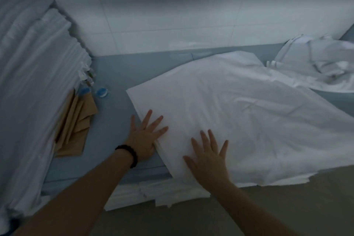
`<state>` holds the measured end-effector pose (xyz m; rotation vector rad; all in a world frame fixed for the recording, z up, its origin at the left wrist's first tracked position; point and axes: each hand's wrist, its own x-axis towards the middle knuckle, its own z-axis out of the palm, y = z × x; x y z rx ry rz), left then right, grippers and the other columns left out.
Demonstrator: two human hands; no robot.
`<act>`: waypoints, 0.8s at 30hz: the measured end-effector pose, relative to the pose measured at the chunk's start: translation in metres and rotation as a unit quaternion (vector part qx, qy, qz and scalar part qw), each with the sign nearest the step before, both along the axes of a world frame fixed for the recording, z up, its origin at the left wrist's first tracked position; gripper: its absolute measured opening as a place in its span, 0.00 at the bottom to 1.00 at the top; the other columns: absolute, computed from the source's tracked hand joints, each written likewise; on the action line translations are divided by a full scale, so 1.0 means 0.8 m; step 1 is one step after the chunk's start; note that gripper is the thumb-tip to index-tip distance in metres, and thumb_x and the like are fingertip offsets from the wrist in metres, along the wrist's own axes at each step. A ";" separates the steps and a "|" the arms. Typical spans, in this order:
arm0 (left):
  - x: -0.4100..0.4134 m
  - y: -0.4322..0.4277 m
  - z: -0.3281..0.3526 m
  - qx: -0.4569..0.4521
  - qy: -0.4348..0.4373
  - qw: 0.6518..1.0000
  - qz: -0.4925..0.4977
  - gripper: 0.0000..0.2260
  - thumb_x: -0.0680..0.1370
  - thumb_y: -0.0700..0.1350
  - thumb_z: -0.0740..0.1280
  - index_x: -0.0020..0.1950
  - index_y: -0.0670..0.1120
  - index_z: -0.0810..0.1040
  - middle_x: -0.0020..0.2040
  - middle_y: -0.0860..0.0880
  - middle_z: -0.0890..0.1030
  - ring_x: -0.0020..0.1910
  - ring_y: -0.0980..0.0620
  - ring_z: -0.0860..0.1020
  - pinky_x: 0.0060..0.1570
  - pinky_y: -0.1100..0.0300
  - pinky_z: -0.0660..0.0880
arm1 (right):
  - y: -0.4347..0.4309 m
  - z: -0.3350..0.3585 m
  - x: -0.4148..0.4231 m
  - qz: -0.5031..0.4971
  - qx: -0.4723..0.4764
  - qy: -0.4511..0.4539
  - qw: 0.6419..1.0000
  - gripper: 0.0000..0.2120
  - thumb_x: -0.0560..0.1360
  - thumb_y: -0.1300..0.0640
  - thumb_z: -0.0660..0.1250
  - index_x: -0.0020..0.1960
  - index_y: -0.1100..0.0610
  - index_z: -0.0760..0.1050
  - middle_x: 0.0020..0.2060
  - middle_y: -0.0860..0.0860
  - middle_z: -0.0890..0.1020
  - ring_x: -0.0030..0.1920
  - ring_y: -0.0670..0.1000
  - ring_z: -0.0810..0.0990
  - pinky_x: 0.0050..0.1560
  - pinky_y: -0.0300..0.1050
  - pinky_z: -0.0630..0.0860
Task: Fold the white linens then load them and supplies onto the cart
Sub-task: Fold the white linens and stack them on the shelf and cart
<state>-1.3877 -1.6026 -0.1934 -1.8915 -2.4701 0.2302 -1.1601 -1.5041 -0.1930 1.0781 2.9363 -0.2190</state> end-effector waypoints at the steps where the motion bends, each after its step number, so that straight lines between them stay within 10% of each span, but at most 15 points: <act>1: -0.006 0.004 0.003 -0.002 0.015 0.999 -0.028 0.33 0.75 0.45 0.64 0.77 0.59 0.54 0.77 0.52 0.39 0.71 0.39 0.29 0.58 0.29 0.25 | -0.018 -0.002 -0.003 0.010 -0.005 0.004 1.000 0.34 0.76 0.32 0.45 0.76 0.49 0.58 0.77 0.56 0.54 0.77 0.59 0.43 0.69 0.71 0.34; 6: -0.007 0.010 0.016 0.091 0.017 0.989 -0.117 0.21 0.61 0.39 0.81 0.52 0.48 0.85 0.65 0.42 0.77 0.66 0.32 0.70 0.54 0.19 0.59 | -0.062 -0.014 -0.026 -0.011 -0.029 -0.032 0.999 0.44 0.72 0.27 0.45 0.78 0.53 0.48 0.77 0.61 0.48 0.77 0.61 0.39 0.65 0.71 0.25; 11: 0.006 0.018 0.025 0.208 -0.014 0.969 -0.135 0.05 0.66 0.37 0.70 0.35 0.46 0.83 0.59 0.44 0.81 0.64 0.35 0.73 0.59 0.25 0.62 | -0.084 -0.006 -0.058 -0.108 -0.031 0.014 0.994 0.46 0.70 0.26 0.43 0.77 0.57 0.54 0.75 0.64 0.59 0.76 0.65 0.45 0.67 0.72 0.30; 15: 0.038 0.033 0.051 0.279 -0.018 0.948 -0.154 0.09 0.70 0.37 0.62 0.35 0.46 0.80 0.58 0.47 0.81 0.68 0.42 0.70 0.64 0.33 0.62 | -0.082 0.008 -0.066 -0.187 -0.038 0.043 0.981 0.37 0.73 0.38 0.62 0.74 0.58 0.63 0.66 0.63 0.73 0.75 0.66 0.55 0.69 0.75 0.41; 20: 0.075 0.052 0.073 0.315 0.007 0.925 -0.211 0.08 0.73 0.39 0.62 0.37 0.44 0.79 0.57 0.46 0.81 0.67 0.44 0.69 0.64 0.34 0.63 | -0.061 0.024 -0.031 -0.266 -0.082 0.017 0.960 0.17 0.79 0.48 0.60 0.66 0.49 0.69 0.66 0.50 0.74 0.77 0.57 0.49 0.63 0.72 0.25; 24: 0.084 0.053 0.075 0.292 0.016 0.943 -0.158 0.08 0.66 0.38 0.75 0.43 0.42 0.81 0.63 0.41 0.77 0.68 0.41 0.68 0.65 0.30 0.61 | -0.042 0.051 0.006 -0.252 -0.008 0.151 0.956 0.15 0.58 0.66 0.79 0.39 0.55 0.79 0.34 0.50 0.82 0.64 0.58 0.76 0.62 0.82 0.44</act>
